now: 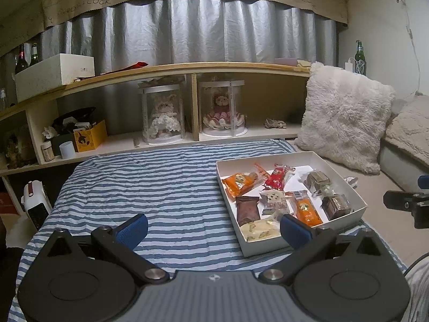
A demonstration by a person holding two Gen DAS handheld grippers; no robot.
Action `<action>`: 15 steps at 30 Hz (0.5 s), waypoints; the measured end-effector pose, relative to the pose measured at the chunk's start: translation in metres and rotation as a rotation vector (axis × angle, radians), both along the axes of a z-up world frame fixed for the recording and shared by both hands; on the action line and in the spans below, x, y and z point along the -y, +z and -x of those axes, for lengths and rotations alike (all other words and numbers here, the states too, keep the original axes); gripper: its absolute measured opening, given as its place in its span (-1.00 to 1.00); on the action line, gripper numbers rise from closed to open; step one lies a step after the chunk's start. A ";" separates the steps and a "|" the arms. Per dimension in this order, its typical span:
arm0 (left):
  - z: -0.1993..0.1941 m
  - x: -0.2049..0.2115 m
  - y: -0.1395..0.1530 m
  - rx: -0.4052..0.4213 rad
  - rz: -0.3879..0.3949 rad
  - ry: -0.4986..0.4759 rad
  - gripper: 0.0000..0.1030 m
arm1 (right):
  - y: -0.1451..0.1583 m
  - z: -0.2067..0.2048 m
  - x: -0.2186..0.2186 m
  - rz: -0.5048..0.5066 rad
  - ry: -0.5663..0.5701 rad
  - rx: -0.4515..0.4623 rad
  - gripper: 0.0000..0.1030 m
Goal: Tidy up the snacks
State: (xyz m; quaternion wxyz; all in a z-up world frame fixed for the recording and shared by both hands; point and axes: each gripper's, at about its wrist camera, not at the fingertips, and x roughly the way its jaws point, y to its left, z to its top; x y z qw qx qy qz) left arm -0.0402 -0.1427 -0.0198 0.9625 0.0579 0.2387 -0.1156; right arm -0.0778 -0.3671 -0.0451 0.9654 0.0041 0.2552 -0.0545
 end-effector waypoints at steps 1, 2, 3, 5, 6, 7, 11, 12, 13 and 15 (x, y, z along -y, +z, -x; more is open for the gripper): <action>0.000 0.000 0.000 0.000 0.000 0.001 1.00 | 0.000 0.000 0.000 -0.001 0.000 -0.001 0.99; 0.000 0.000 0.000 0.000 0.001 0.001 1.00 | 0.000 0.000 0.000 -0.002 0.000 -0.001 0.99; 0.000 0.000 0.000 0.000 0.002 0.001 1.00 | 0.000 0.000 0.000 -0.002 0.000 -0.002 0.99; 0.001 0.000 0.000 0.000 0.005 0.002 1.00 | 0.000 0.000 0.000 -0.004 -0.001 -0.002 0.99; 0.001 0.000 0.000 0.000 0.004 0.001 1.00 | 0.000 0.000 -0.001 -0.004 -0.002 -0.003 0.99; 0.001 0.000 0.000 0.000 0.004 0.001 1.00 | 0.000 0.000 -0.001 -0.003 -0.002 -0.003 0.99; 0.001 0.000 0.000 -0.002 0.004 0.001 1.00 | -0.001 0.000 -0.001 -0.004 -0.002 -0.003 0.99; 0.001 0.000 0.000 -0.001 0.005 0.002 1.00 | -0.001 0.000 -0.001 -0.004 -0.002 -0.004 0.99; 0.001 0.000 0.000 -0.002 0.005 0.002 1.00 | -0.001 0.000 -0.001 -0.006 -0.001 -0.004 0.99; 0.001 0.001 0.000 -0.004 0.008 0.003 1.00 | -0.001 0.001 -0.001 -0.007 -0.003 -0.004 0.99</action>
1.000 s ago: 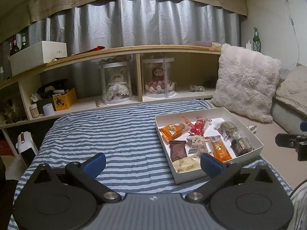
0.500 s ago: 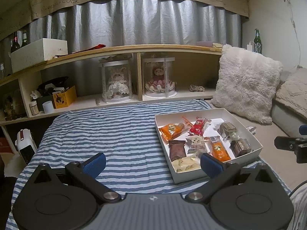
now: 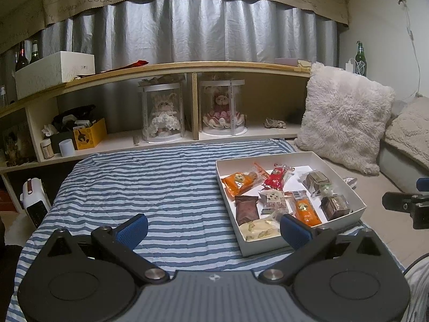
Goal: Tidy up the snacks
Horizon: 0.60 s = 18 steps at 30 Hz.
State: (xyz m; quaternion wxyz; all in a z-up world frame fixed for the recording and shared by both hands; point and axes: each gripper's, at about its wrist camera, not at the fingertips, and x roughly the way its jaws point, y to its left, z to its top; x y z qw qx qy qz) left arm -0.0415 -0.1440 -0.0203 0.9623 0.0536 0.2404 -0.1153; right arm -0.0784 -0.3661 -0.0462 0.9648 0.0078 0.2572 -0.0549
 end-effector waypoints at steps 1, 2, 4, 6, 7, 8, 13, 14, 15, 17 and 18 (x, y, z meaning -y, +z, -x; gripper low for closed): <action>0.000 0.000 0.000 -0.001 0.000 0.000 1.00 | 0.000 0.000 0.000 -0.001 -0.001 0.000 0.99; 0.000 0.001 0.000 -0.002 0.000 0.001 1.00 | 0.000 0.000 -0.001 -0.003 -0.001 -0.001 0.99; 0.001 0.002 0.000 -0.003 -0.001 0.002 1.00 | -0.001 0.000 -0.001 -0.004 -0.003 -0.002 0.99; 0.000 0.002 0.000 -0.003 0.001 0.003 1.00 | -0.001 0.000 -0.002 -0.005 -0.003 -0.003 0.99; 0.001 0.002 0.000 -0.003 0.001 0.002 1.00 | -0.001 0.000 -0.001 -0.005 -0.003 -0.003 0.99; 0.001 0.002 0.000 -0.003 0.001 0.002 1.00 | -0.001 0.001 -0.002 -0.005 -0.003 -0.003 0.99; 0.001 0.001 -0.001 -0.004 0.000 0.001 1.00 | -0.001 0.001 -0.002 -0.008 -0.002 -0.004 0.99; 0.000 0.001 0.000 -0.004 0.000 0.000 1.00 | -0.001 0.000 -0.002 -0.010 -0.003 -0.005 0.99; 0.001 0.001 0.000 -0.003 0.000 0.000 1.00 | -0.001 0.001 -0.002 -0.011 -0.003 -0.005 0.99; 0.001 0.001 0.000 -0.003 0.000 0.001 1.00 | -0.001 0.001 -0.002 -0.013 -0.004 -0.005 0.99; 0.000 0.001 0.000 -0.004 0.001 0.002 1.00 | -0.001 0.001 -0.002 -0.013 -0.004 -0.005 0.99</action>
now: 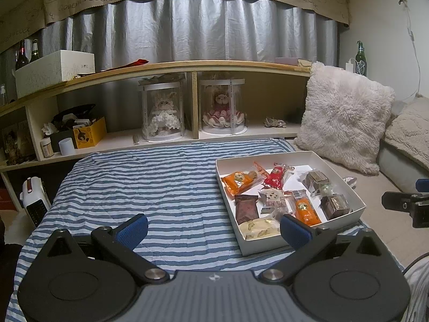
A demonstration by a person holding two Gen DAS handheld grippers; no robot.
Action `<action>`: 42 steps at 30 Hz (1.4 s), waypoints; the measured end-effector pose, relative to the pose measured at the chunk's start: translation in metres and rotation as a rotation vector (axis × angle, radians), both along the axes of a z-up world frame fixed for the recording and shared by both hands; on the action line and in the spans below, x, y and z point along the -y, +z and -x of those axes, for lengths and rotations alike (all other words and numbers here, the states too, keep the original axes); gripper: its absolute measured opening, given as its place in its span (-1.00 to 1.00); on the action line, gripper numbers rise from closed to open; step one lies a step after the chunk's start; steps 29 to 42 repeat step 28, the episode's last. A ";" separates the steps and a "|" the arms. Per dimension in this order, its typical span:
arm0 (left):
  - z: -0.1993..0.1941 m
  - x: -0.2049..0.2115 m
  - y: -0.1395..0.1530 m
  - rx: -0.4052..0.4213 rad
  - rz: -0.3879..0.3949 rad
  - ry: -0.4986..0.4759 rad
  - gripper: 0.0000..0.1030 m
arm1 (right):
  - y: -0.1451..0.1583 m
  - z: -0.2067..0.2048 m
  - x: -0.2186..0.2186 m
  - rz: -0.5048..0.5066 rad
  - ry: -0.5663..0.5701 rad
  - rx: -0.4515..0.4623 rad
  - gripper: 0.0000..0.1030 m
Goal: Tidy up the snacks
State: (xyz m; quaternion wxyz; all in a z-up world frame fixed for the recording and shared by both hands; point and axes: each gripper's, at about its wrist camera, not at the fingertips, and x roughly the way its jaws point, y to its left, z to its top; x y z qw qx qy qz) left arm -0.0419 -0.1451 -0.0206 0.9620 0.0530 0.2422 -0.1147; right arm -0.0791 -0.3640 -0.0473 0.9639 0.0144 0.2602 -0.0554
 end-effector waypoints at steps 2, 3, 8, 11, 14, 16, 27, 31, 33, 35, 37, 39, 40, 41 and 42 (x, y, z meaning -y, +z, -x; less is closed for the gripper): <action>0.000 0.000 0.000 0.000 0.000 0.001 1.00 | 0.000 0.000 0.000 0.000 0.001 0.000 0.99; 0.000 0.000 0.000 0.000 0.000 0.001 1.00 | 0.000 0.000 0.000 0.000 0.001 0.000 0.99; 0.000 0.000 0.000 0.000 0.000 0.000 1.00 | 0.000 0.000 0.000 0.001 0.000 0.000 0.99; 0.000 0.000 0.000 0.000 0.000 0.001 1.00 | 0.000 0.000 0.000 -0.001 0.000 0.000 0.99; 0.000 -0.001 0.000 -0.001 0.000 0.000 1.00 | 0.000 0.000 0.000 -0.001 0.001 -0.001 0.99; 0.000 0.000 0.000 -0.001 0.000 0.004 1.00 | 0.000 0.000 0.000 -0.001 0.000 -0.001 0.99; 0.001 -0.002 -0.001 -0.009 0.002 0.016 1.00 | -0.001 0.000 -0.001 -0.005 0.001 -0.002 0.99; 0.002 -0.002 -0.001 -0.010 0.002 0.017 1.00 | -0.001 0.000 -0.001 -0.006 0.001 -0.002 0.99; 0.002 -0.002 -0.001 -0.010 0.002 0.017 1.00 | -0.001 0.000 -0.001 -0.006 0.001 -0.002 0.99; 0.002 -0.002 -0.001 -0.010 0.002 0.017 1.00 | -0.001 0.000 -0.001 -0.006 0.001 -0.002 0.99; 0.002 -0.002 -0.001 -0.010 0.002 0.017 1.00 | -0.001 0.000 -0.001 -0.006 0.001 -0.002 0.99; 0.002 -0.002 -0.001 -0.010 0.002 0.017 1.00 | -0.001 0.000 -0.001 -0.006 0.001 -0.002 0.99; 0.002 -0.002 -0.001 -0.010 0.002 0.017 1.00 | -0.001 0.000 -0.001 -0.006 0.001 -0.002 0.99; 0.002 -0.002 -0.001 -0.010 0.002 0.017 1.00 | -0.001 0.000 -0.001 -0.006 0.001 -0.002 0.99; 0.002 -0.002 -0.001 -0.010 0.002 0.017 1.00 | -0.001 0.000 -0.001 -0.006 0.001 -0.002 0.99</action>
